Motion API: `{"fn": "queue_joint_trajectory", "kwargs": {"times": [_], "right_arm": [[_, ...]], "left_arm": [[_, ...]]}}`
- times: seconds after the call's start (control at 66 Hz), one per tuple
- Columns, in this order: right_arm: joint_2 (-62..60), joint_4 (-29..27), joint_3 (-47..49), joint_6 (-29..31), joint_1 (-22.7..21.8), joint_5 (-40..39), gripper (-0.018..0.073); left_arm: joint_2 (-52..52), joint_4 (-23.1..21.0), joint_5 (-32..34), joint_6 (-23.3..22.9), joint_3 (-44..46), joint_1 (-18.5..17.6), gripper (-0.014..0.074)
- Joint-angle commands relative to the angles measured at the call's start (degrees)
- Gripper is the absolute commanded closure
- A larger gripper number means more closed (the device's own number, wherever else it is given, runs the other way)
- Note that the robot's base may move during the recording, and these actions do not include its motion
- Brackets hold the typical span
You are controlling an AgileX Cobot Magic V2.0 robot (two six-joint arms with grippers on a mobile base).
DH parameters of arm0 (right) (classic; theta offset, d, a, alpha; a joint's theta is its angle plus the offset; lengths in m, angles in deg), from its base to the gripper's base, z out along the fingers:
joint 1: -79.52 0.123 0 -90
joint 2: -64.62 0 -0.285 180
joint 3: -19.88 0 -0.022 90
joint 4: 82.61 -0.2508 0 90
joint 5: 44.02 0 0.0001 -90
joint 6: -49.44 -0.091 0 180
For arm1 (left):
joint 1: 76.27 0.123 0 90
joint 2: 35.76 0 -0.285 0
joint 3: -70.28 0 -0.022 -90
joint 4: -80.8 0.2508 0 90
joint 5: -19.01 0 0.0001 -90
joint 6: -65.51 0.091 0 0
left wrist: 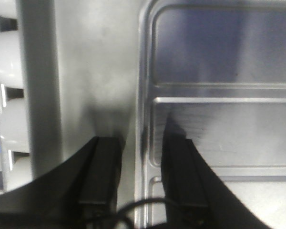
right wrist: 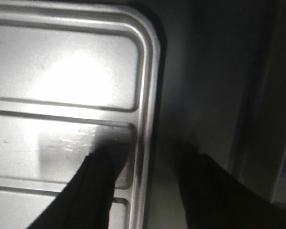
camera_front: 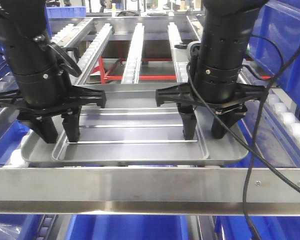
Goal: Grab silver tray and place in blue box
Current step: 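Close both grippers on the tray's short edges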
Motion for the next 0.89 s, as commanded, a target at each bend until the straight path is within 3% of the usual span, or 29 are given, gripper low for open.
{"fn": "queue_joint_trajectory", "kwargs": {"times": [0.0, 0.136, 0.318, 0.606, 0.879], "right_arm": [[-2.44, 1.11, 1.69, 0.11, -0.13, -1.47, 0.0126], [-2.44, 1.11, 1.69, 0.11, -0.13, -1.34, 0.0146], [-2.44, 1.11, 1.69, 0.11, -0.13, -1.29, 0.0293], [-2.44, 1.11, 1.69, 0.05, -0.13, -0.78, 0.0512], [-2.44, 1.11, 1.69, 0.09, -0.13, -0.77, 0.0506]], "left_arm": [[2.38, 0.21, 0.82, -0.48, 1.39, 0.23, 0.0438], [2.38, 0.21, 0.82, -0.48, 1.39, 0.23, 0.0438], [2.38, 0.21, 0.71, -0.48, 1.39, 0.23, 0.0462], [2.38, 0.21, 0.81, -0.48, 1.39, 0.23, 0.0685], [2.38, 0.21, 1.27, -0.48, 1.39, 0.23, 0.0700]]}}
